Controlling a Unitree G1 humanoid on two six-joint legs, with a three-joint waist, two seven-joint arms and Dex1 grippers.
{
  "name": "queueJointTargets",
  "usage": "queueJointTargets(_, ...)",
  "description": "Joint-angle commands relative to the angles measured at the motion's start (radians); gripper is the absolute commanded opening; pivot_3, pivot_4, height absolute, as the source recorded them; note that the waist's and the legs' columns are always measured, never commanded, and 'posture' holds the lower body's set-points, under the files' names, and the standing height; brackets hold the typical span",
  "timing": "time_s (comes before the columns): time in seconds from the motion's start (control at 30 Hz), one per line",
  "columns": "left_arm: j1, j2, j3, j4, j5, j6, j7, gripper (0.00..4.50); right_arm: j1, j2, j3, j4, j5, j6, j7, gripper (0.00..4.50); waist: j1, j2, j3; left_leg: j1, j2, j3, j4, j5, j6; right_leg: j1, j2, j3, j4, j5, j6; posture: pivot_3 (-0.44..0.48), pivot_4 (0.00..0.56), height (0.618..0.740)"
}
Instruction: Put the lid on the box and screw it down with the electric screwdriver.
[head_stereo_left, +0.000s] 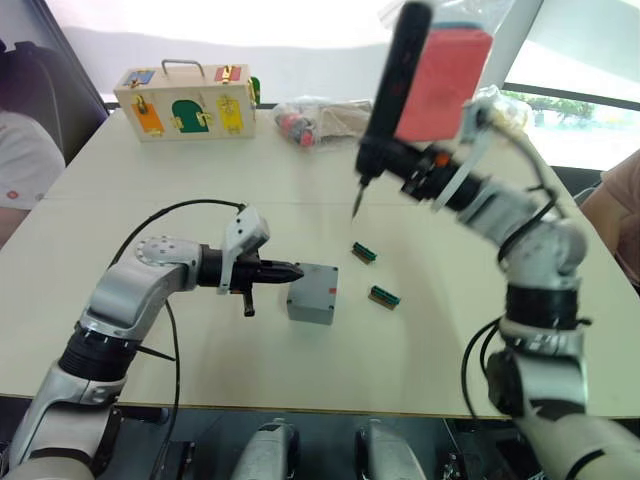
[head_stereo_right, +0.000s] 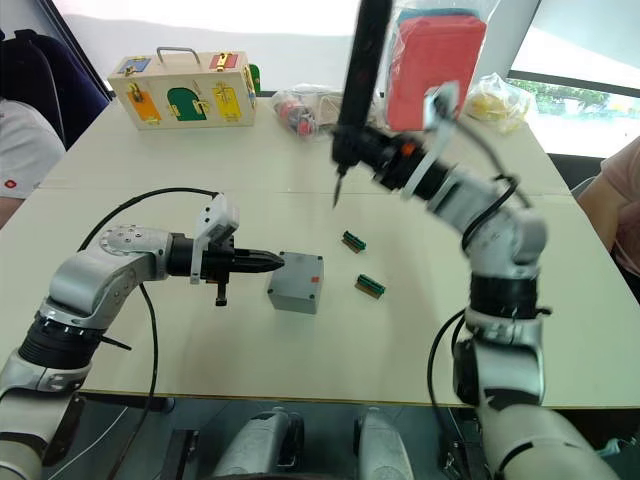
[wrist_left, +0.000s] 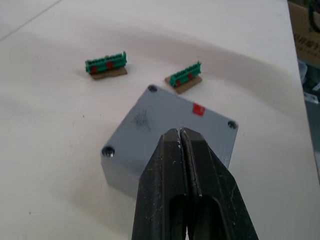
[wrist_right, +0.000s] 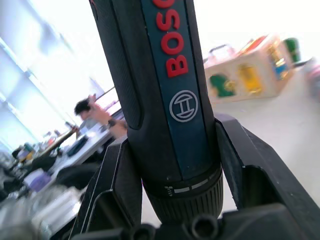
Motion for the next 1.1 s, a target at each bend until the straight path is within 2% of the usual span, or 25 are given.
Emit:
queueJointTargets(0.03, 0.000, -0.007, 0.009, -0.046, -0.001, 0.007, 0.025, 0.00, 0.037, 0.018, 0.056, -0.151, -0.051, -0.110, 0.008, 1.75, 0.000, 0.000, 0.000, 0.000, 0.000, 0.000, 0.000, 0.000, 0.000, 0.000, 0.000, 0.000, 0.000, 0.000, 0.000, 0.000, 0.150, 0.738)
queueJointTargets(0.43, 0.004, -0.004, -0.098, 0.003, 0.125, -0.087, 0.007, 0.00, 0.098, -0.022, 0.162, -0.137, -0.156, -0.173, 0.061, 1.75, -0.004, 0.000, 0.000, 0.001, 0.001, 0.000, 0.000, 0.000, 0.000, -0.001, 0.002, 0.000, 0.000, 0.000, 0.000, 0.000, 0.150, 0.738)
queueJointTargets(0.77, 0.009, -0.023, -0.103, 0.020, 0.140, -0.106, 0.005, 0.00, 0.163, -0.006, 0.190, -0.113, -0.216, -0.230, 0.057, 1.75, -0.003, 0.000, 0.000, 0.003, 0.001, 0.000, 0.000, 0.000, 0.000, 0.001, 0.002, 0.000, 0.000, 0.000, 0.000, 0.000, 0.150, 0.738)
queueJointTargets(0.93, 0.007, -0.023, -0.107, 0.026, 0.147, -0.107, -0.003, 0.00, 0.239, 0.005, 0.224, -0.070, -0.270, -0.295, 0.053, 1.75, -0.003, -0.001, -0.001, 0.004, 0.001, 0.000, 0.000, 0.000, 0.000, 0.003, 0.002, -0.001, 0.000, 0.000, 0.000, 0.000, 0.150, 0.738)
queueJointTargets(1.03, 0.020, -0.019, -0.107, 0.030, 0.156, -0.113, -0.003, 0.00, 0.272, 0.042, 0.197, -0.047, -0.260, -0.297, 0.001, 1.75, -0.003, -0.002, -0.001, 0.009, 0.001, 0.000, -0.001, -0.002, 0.003, 0.007, 0.002, -0.001, -0.001, 0.000, 0.000, 0.000, 0.150, 0.738)
queueJointTargets(1.1, 0.028, -0.015, -0.108, 0.031, 0.160, -0.116, -0.006, 0.00, 0.281, 0.052, 0.197, -0.051, -0.265, -0.288, -0.017, 1.75, -0.003, -0.002, -0.001, 0.018, 0.001, 0.000, -0.003, -0.004, 0.006, 0.015, 0.002, -0.001, -0.003, 0.000, 0.000, 0.000, 0.150, 0.738)
